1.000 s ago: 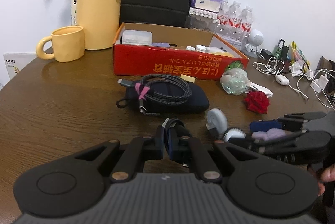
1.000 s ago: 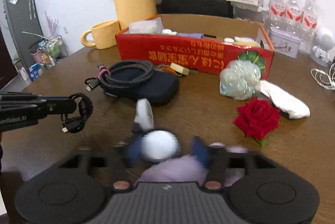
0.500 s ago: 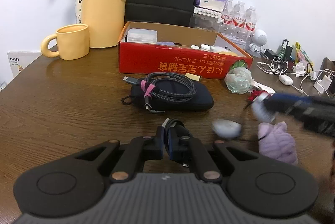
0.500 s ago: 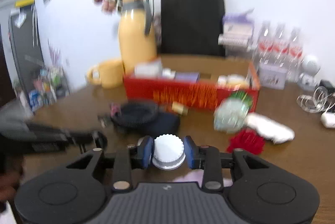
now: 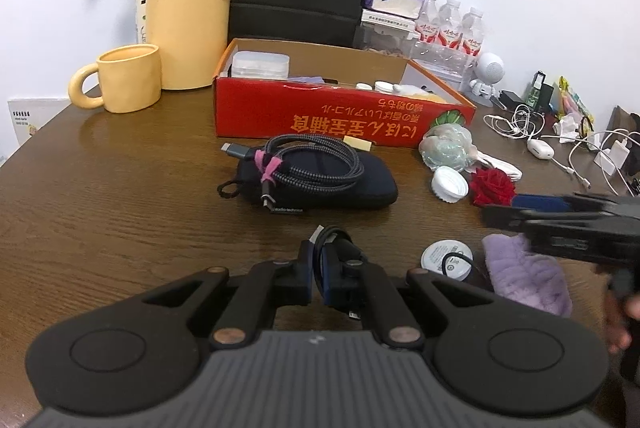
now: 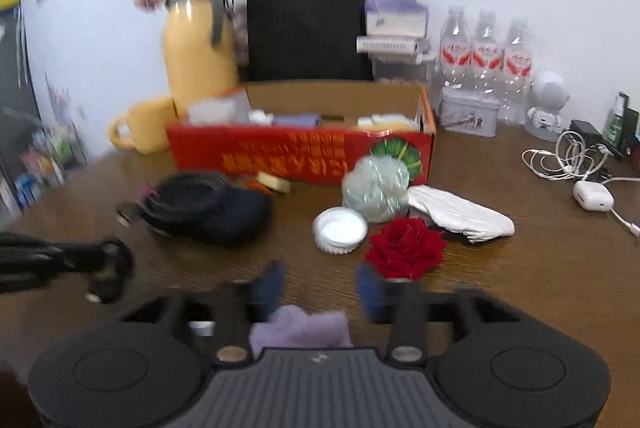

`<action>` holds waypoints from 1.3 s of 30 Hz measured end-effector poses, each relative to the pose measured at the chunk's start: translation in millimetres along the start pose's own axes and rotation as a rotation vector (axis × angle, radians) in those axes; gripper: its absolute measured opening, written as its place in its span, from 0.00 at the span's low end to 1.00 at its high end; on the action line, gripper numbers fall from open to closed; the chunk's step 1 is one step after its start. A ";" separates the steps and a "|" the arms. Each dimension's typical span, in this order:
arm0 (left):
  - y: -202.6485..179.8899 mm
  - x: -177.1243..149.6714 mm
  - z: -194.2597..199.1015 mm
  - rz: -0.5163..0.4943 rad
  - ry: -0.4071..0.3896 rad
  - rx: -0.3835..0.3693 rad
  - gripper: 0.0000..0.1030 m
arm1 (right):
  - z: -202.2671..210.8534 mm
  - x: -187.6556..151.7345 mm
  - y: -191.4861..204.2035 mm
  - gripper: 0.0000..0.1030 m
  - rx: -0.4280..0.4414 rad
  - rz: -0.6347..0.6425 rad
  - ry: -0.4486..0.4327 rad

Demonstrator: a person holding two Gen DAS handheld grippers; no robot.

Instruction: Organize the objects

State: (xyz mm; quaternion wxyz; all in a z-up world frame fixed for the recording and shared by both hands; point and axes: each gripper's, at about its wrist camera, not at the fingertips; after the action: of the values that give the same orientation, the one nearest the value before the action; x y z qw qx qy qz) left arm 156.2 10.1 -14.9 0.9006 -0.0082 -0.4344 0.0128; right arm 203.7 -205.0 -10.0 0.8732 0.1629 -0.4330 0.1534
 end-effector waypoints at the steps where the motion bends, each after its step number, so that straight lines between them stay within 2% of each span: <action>1: -0.3 0.7 0.1 -0.002 -0.004 -0.001 0.05 | -10.1 3.5 -1.4 0.54 0.006 0.015 0.018; 6: 1.9 2.6 -1.3 -0.001 -0.012 0.011 0.05 | -58.6 24.4 -11.4 0.54 -0.013 0.053 0.065; 7: 3.0 3.0 -2.0 0.002 -0.010 0.016 0.05 | -69.3 28.0 -15.7 0.52 -0.031 0.031 0.087; 9: 6.2 3.2 -2.5 0.008 -0.007 0.024 0.05 | -80.0 29.9 -19.6 0.38 -0.030 0.015 0.119; 12: 9.3 3.3 -1.5 0.013 -0.005 0.036 0.05 | -72.9 25.1 -17.8 0.38 0.012 -0.014 0.102; 15: 7.0 3.3 7.4 0.001 -0.021 0.029 0.05 | -43.7 18.6 -1.1 0.38 0.002 0.020 0.054; 20: -0.5 2.1 39.7 -0.028 -0.073 -0.006 0.05 | 37.3 -2.2 30.2 0.38 0.056 0.008 -0.053; 23: -5.4 3.5 60.8 -0.038 -0.109 -0.046 0.05 | 75.0 -17.1 42.2 0.38 0.073 0.004 -0.075; 28: -15.2 15.8 67.8 -0.070 -0.146 -0.080 0.05 | 98.3 -22.5 45.7 0.38 0.066 0.025 -0.099; 31: -19.8 46.2 55.7 -0.112 -0.175 -0.116 0.05 | 96.7 -4.6 36.3 0.38 0.045 0.051 -0.137; 35: -29.5 126.3 12.9 -0.152 -0.191 -0.135 0.05 | 70.9 51.2 10.8 0.38 0.071 0.083 -0.188; 36: -32.6 145.1 -1.5 -0.159 -0.179 -0.130 0.05 | 55.4 71.8 3.5 0.38 0.066 0.095 -0.183; 39: -43.5 207.2 -67.5 -0.150 -0.070 -0.099 0.05 | 3.6 124.7 -13.7 0.38 0.043 0.161 -0.139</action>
State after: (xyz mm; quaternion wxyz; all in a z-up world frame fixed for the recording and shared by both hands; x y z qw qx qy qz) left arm 338.7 -27.4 106.2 0.8818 -0.0197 -0.4649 -0.0761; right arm 278.8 -203.0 90.5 0.8222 0.1565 -0.5008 0.2206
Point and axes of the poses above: each gripper's, at about its wrist camera, not at the fingertips, and z roughly against the way its jaws point, y to its left, x to its top, and after that the axes turned 10 degrees about x, right-handed
